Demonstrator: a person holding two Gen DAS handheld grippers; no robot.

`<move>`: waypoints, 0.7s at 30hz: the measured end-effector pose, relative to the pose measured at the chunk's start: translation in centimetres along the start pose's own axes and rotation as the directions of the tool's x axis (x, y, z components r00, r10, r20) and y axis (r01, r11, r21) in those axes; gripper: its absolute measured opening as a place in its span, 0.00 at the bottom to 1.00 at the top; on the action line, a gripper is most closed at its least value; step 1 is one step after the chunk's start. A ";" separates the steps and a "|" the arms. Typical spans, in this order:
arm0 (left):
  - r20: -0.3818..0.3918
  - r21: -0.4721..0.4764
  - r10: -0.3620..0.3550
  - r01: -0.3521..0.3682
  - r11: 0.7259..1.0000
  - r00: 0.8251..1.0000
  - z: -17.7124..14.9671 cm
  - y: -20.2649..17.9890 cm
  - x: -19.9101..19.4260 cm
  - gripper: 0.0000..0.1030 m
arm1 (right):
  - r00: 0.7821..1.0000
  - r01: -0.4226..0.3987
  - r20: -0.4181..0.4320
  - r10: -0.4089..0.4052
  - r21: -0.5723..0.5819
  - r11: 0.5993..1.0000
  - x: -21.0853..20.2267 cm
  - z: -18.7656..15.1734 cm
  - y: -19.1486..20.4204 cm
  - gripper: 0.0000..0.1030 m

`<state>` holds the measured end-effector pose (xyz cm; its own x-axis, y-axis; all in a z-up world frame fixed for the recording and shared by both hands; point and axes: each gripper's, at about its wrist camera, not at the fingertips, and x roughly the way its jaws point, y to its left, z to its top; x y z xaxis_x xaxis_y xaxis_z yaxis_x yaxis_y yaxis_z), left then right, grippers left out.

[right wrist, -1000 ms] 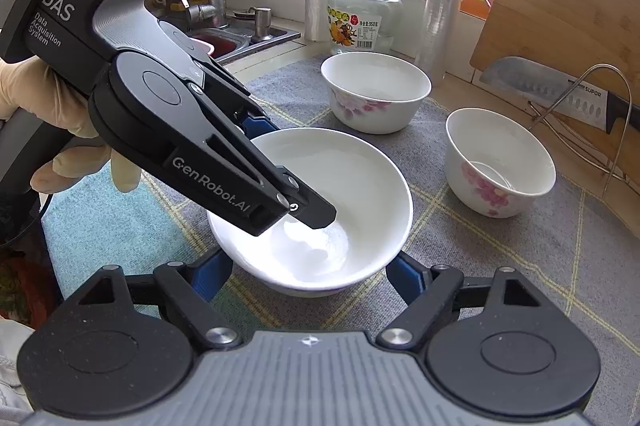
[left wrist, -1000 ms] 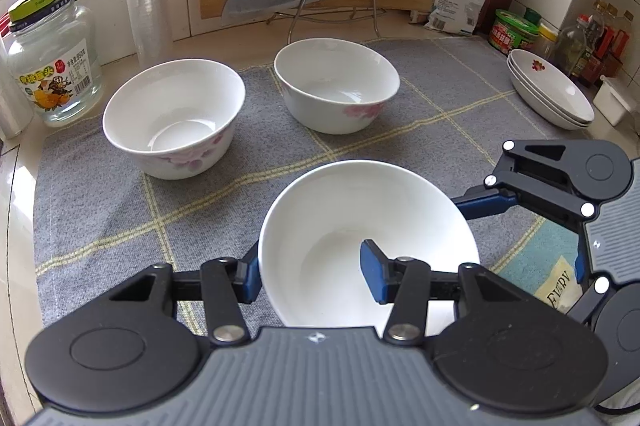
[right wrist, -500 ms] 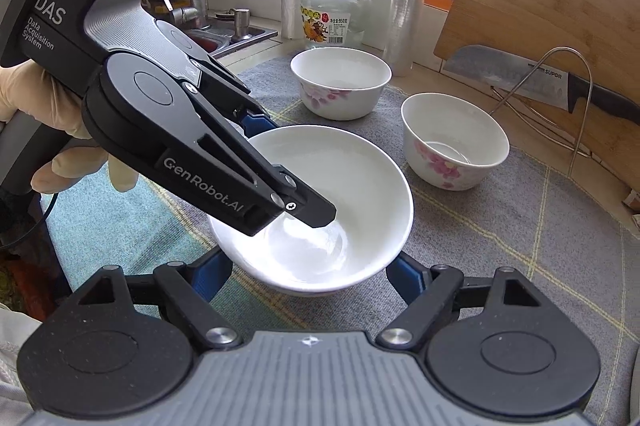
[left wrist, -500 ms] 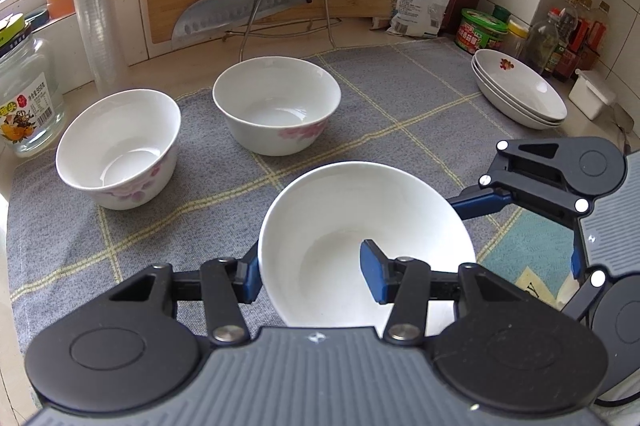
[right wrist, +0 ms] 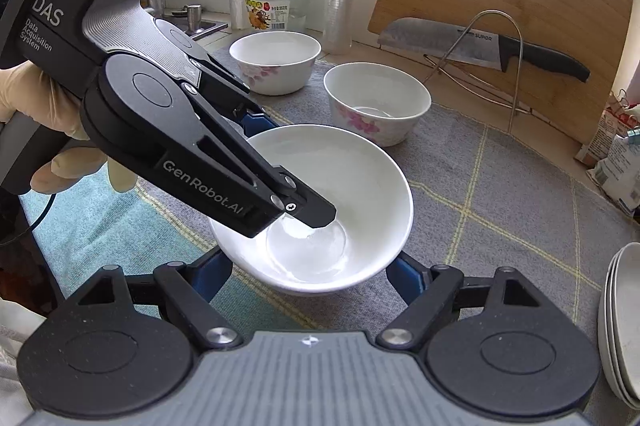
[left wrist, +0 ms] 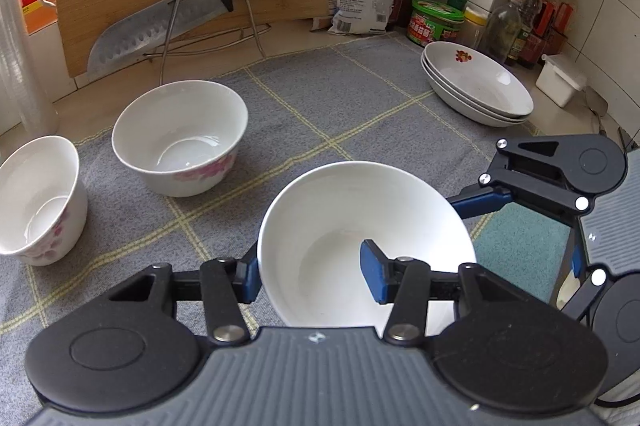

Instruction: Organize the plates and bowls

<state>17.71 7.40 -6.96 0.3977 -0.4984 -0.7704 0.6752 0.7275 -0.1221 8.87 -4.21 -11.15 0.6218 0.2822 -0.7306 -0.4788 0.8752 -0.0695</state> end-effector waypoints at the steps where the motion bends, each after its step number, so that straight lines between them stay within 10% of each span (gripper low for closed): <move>1: -0.001 0.005 -0.005 0.005 1.000 1.000 0.2 -0.2 0.3 0.47 | 1.000 0.006 -0.001 -0.006 0.005 1.000 -0.1 -0.2 -0.3 0.84; 21: -0.023 0.045 -0.066 0.067 0.997 0.998 1.9 -3.1 3.9 0.48 | 0.997 0.058 -0.051 -0.054 0.080 0.995 -0.6 -2.5 -3.8 0.84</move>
<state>18.40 2.32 -8.39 0.3375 -0.5342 -0.7751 0.7276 0.6705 -0.1452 8.79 -8.73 -12.16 0.6146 0.2144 -0.7591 -0.3910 0.9186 -0.0572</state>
